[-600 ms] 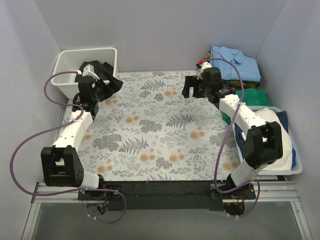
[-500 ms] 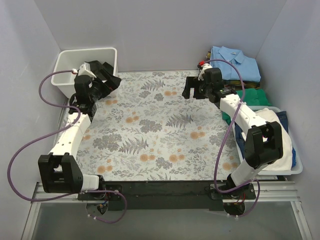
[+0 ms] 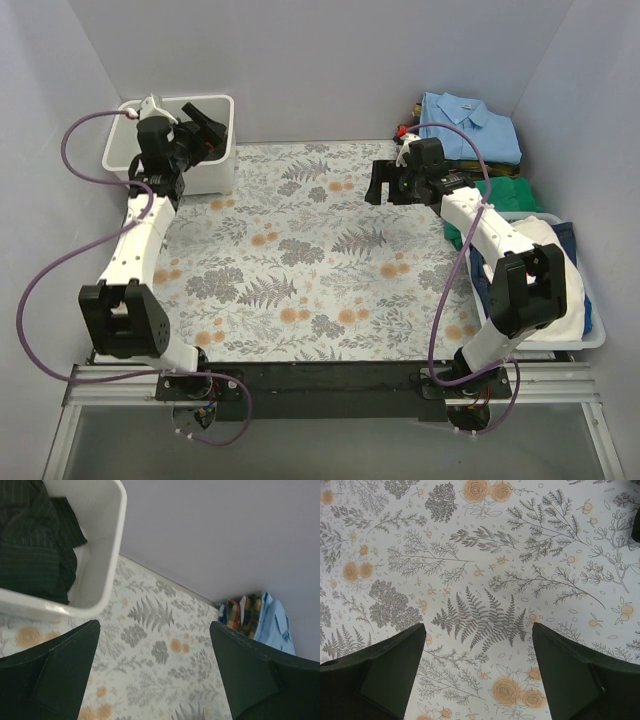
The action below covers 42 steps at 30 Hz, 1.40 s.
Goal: Fold and stack the long sleeve shirts
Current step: Grab the shirt from the pile
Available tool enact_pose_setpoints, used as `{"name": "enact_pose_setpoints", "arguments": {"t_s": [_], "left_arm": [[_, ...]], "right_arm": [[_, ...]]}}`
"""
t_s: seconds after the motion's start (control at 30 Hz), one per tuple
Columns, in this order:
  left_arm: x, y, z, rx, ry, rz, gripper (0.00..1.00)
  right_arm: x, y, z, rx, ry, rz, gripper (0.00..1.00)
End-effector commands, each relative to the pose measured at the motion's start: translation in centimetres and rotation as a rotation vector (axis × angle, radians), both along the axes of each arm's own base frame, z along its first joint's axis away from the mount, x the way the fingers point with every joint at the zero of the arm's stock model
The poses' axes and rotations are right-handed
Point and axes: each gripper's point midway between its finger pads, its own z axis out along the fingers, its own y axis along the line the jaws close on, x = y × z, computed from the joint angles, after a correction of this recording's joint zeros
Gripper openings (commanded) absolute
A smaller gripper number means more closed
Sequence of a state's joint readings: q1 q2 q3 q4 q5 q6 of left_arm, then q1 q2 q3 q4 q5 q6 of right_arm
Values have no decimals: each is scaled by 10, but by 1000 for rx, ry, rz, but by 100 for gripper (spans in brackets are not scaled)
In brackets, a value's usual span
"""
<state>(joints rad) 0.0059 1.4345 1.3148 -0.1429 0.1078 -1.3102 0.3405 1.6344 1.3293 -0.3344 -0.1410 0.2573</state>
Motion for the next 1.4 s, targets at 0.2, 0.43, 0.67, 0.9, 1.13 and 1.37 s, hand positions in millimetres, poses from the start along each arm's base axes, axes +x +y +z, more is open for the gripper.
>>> {"name": "enact_pose_setpoints", "arguments": {"t_s": [0.2,0.43,0.67,0.9,1.13,1.37], "left_arm": [[122,62,-11,144,41,209,89],[186,97,-48,275,41,321,88],[217,133,-85,270,54,413,92],[220,167,-125,438,101,539,98],[220,185,-147,517,129,610,98],[216,189,-212,542,232,591,98]], "right_arm": [[14,-2,17,-77,-91,60,93],[3,-11,-4,-111,-68,50,93],[-15,-4,-19,-74,-24,62,91],[-15,2,-27,-69,-2,74,91],[-14,14,-31,-53,21,105,90],[-19,17,-40,-67,55,116,88]]}}
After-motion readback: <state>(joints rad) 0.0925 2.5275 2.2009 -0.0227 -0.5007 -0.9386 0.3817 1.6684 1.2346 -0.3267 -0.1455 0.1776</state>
